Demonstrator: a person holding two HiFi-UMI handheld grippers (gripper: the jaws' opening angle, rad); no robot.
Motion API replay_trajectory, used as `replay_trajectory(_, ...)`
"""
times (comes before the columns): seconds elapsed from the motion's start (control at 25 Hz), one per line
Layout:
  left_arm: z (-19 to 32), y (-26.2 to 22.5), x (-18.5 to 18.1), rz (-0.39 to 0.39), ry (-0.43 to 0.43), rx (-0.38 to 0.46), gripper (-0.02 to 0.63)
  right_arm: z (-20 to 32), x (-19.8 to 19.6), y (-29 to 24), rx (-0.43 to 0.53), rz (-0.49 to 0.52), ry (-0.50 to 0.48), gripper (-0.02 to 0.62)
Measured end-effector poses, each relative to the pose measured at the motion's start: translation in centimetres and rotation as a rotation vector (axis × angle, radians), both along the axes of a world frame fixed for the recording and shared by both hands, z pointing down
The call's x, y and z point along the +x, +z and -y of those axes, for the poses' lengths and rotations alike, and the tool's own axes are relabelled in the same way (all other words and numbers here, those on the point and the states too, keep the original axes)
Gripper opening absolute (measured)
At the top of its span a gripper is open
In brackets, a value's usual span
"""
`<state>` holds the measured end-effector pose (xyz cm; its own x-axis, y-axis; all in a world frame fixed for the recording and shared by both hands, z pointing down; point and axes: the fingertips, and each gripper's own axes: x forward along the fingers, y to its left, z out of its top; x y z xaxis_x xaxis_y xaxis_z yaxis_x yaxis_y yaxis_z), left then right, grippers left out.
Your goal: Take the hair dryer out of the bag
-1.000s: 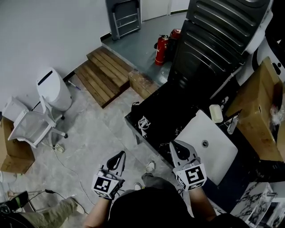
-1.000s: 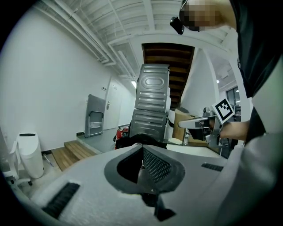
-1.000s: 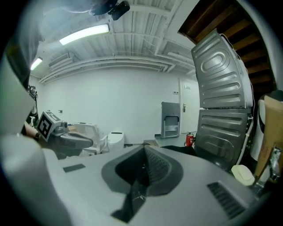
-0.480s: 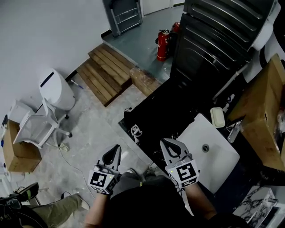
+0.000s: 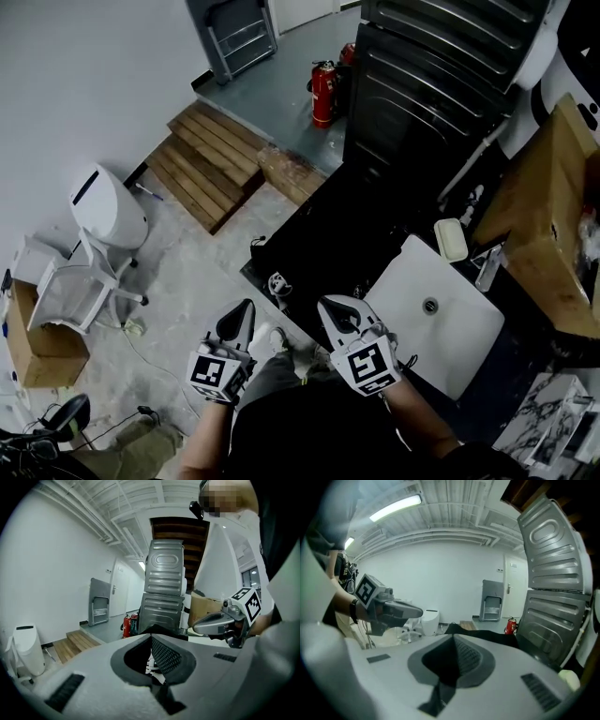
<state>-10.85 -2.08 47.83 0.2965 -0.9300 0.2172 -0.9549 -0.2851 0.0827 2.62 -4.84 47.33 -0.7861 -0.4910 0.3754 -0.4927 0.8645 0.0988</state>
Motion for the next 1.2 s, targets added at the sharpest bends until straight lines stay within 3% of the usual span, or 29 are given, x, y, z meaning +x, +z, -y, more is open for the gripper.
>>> replay_trajectory(0.04,0.3,0.1,0.1,-0.007,0.007,-0.003,0.023,-0.1,-0.3,0.4,0.01,-0.035,-0.006,0.017)
replay_trajectory(0.16,1.1,0.2,0.6,-0.018,0.031,0.0,0.023,0.2,-0.9,1.6,0.06,-0.159,-0.024,0.111)
replay_trajectory(0.28,1.7,0.8,0.8,-0.004,0.066,-0.001,0.023,0.7,-2.3,3.7,0.051,-0.241,-0.042,0.199)
replay_trajectory(0.4,2.4,0.9,0.6,-0.015,0.089,-0.016,0.023,1.4,-3.7,5.6,0.065,-0.326,-0.051,0.238)
replay_trajectory(0.68,3.9,1.6,-0.3,-0.03,0.16,-0.018,0.023,3.8,-5.4,7.2,0.098,-0.435,-0.008,0.24)
replay_trajectory(1.0,4.9,3.0,-0.6,-0.073,0.243,-0.053,0.023,5.2,-4.8,9.2,0.104,-0.566,0.056,0.24)
replay_trajectory(1.08,5.1,3.5,-0.3,-0.083,0.274,-0.061,0.023,5.7,-4.5,8.8,0.126,-0.577,0.091,0.202)
replay_trajectory(1.2,5.4,4.2,0.3,-0.085,0.312,-0.076,0.023,6.3,-4.0,7.5,0.172,-0.567,0.143,0.049)
